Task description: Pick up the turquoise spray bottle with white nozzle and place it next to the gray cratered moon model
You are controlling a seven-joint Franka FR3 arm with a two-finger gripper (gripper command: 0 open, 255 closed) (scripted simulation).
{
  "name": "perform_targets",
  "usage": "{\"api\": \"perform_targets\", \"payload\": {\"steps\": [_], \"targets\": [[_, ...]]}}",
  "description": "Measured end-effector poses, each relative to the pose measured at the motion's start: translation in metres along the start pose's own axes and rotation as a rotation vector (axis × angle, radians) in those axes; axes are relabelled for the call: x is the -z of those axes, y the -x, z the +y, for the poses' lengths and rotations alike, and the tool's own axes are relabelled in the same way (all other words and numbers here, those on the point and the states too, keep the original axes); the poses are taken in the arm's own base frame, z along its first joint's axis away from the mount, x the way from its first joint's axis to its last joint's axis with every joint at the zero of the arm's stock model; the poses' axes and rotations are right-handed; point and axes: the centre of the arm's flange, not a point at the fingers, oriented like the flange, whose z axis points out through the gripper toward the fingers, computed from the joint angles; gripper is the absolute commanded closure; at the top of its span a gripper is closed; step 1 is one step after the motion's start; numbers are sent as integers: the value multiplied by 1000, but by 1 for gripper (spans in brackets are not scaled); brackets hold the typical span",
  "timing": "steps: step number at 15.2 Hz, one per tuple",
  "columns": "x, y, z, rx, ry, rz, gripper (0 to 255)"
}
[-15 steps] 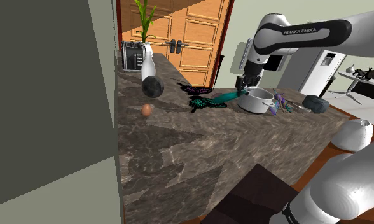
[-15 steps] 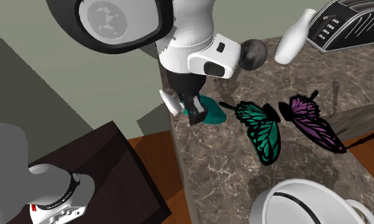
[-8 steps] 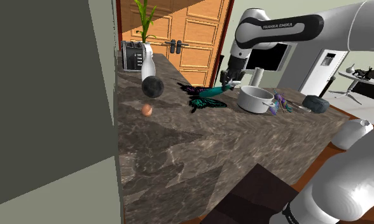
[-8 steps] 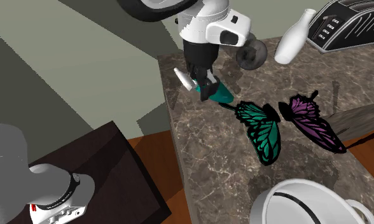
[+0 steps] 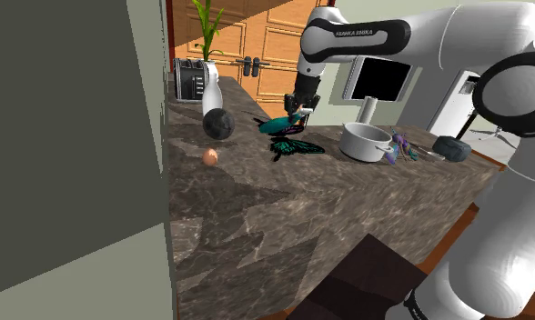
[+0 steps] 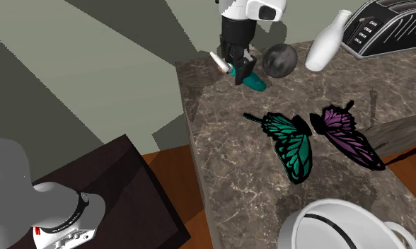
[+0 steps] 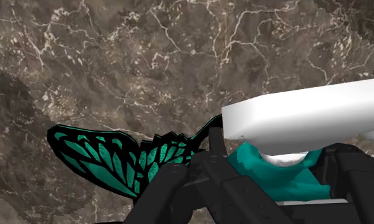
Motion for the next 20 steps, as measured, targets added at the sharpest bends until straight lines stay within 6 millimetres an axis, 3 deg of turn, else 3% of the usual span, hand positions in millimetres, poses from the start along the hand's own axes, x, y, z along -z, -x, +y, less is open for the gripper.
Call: {"api": "perform_targets", "payload": {"steps": [9,20], "targets": [[-4,-81,-83,0,0,-1,255],[-55,-86,-91,-1,0,-1,255]]}}
